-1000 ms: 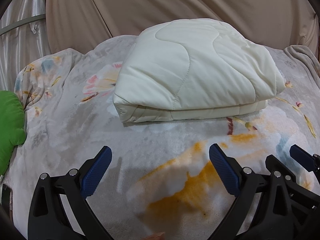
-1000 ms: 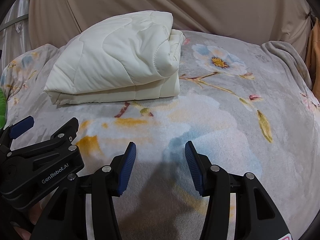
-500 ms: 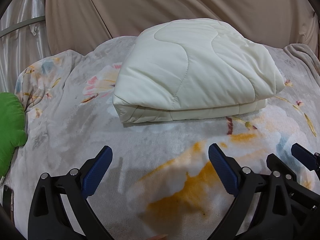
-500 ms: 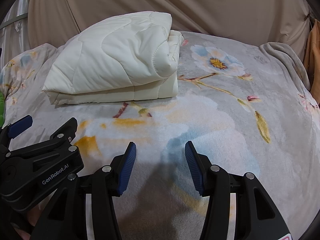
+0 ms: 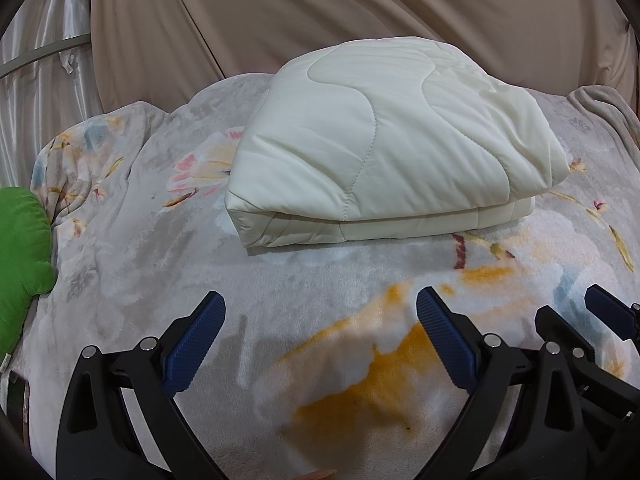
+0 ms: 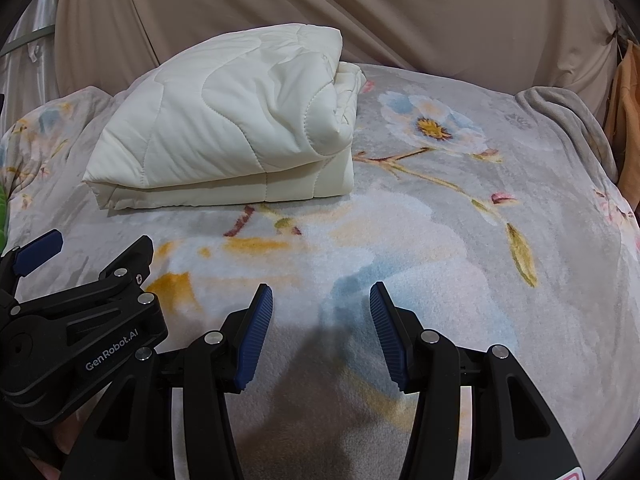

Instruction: Fold large clothes

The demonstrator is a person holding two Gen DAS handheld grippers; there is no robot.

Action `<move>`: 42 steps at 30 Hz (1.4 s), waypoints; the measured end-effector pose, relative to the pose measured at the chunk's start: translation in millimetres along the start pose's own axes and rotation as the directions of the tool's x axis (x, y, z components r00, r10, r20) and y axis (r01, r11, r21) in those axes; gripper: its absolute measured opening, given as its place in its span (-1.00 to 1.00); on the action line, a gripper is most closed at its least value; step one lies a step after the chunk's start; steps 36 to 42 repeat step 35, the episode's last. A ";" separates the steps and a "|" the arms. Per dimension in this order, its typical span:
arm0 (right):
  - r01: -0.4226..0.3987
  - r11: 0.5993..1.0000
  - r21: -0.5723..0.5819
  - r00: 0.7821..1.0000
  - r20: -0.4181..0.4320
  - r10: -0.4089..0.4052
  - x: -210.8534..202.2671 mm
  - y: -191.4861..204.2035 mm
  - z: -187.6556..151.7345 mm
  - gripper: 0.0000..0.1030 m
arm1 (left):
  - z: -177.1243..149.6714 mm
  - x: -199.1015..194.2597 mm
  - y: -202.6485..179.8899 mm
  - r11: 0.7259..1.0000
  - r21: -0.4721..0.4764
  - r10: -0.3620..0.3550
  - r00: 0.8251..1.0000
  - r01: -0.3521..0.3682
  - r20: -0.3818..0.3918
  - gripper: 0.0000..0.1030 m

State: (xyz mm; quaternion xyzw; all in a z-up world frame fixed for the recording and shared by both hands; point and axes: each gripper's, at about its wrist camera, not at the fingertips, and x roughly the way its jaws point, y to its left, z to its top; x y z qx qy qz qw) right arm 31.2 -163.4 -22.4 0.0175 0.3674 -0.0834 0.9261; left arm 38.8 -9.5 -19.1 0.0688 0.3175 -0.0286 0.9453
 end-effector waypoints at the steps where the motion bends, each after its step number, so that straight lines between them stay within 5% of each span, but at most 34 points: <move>1: 0.000 1.000 0.000 1.000 0.000 0.000 0.0 0.3 -0.1 -0.03 | 0.0 0.1 0.1 1.000 0.000 0.000 1.000 0.000 0.000 0.83; 42: 0.020 1.000 0.000 1.000 0.008 -0.020 -2.5 0.0 0.8 -0.03 | 1.1 -0.2 -0.4 1.000 0.016 0.015 1.000 -0.015 0.007 0.82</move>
